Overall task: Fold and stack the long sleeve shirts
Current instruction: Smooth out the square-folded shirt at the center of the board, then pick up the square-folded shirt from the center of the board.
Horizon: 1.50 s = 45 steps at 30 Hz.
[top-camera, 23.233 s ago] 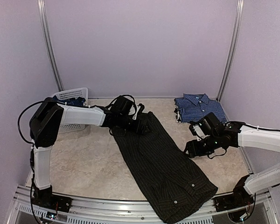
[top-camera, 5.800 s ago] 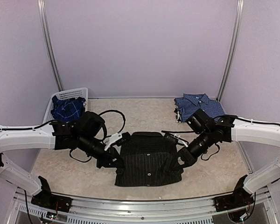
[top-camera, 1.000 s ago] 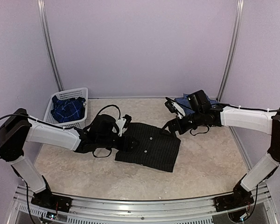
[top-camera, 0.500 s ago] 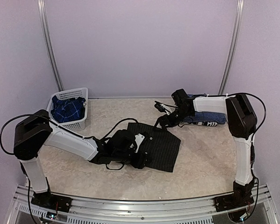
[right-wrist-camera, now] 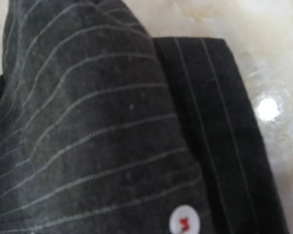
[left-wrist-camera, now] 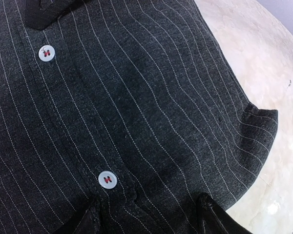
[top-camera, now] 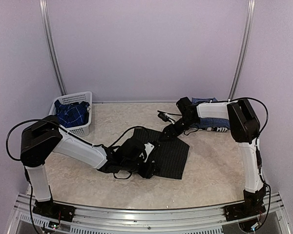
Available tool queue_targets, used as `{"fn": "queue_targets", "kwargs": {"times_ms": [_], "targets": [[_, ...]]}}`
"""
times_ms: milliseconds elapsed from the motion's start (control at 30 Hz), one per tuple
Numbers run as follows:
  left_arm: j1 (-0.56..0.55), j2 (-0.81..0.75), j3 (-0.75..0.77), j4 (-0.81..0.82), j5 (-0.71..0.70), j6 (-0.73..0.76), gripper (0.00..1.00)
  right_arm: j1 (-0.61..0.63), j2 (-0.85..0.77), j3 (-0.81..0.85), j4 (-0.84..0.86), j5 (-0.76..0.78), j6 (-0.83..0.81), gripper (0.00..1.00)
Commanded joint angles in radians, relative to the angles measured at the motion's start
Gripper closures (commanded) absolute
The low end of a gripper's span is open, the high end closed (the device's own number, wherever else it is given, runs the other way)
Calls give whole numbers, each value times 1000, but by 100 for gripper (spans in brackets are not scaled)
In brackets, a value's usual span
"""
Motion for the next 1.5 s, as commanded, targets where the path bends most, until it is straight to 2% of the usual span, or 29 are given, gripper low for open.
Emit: {"fn": "queue_targets", "kwargs": {"times_ms": [0, 100, 300, 533, 633, 933, 1167, 1467], "targets": [[-10, 38, 11, -41, -2, 18, 37, -28, 40, 19, -65, 47, -52, 12], [-9, 39, 11, -47, -3, 23, 38, -45, 57, 39, -109, 48, -78, 14], [-9, 45, 12, -57, -3, 30, 38, -73, 8, 24, -72, 80, -72, 14], [-9, 52, 4, -54, -1, 26, 38, -111, -71, -55, 46, 80, -20, 13], [-10, 54, 3, -56, 0, 29, 38, -118, -78, -68, 69, 33, 0, 12], [-9, 53, 8, -60, -2, 36, 38, -110, 26, -1, -42, -156, -30, 12], [-9, 46, 2, -63, -2, 32, 38, -71, 100, 55, -127, -104, -41, 15], [-9, 31, -9, -68, -45, 39, 38, -11, 110, -14, -229, -147, -131, 29]]}}
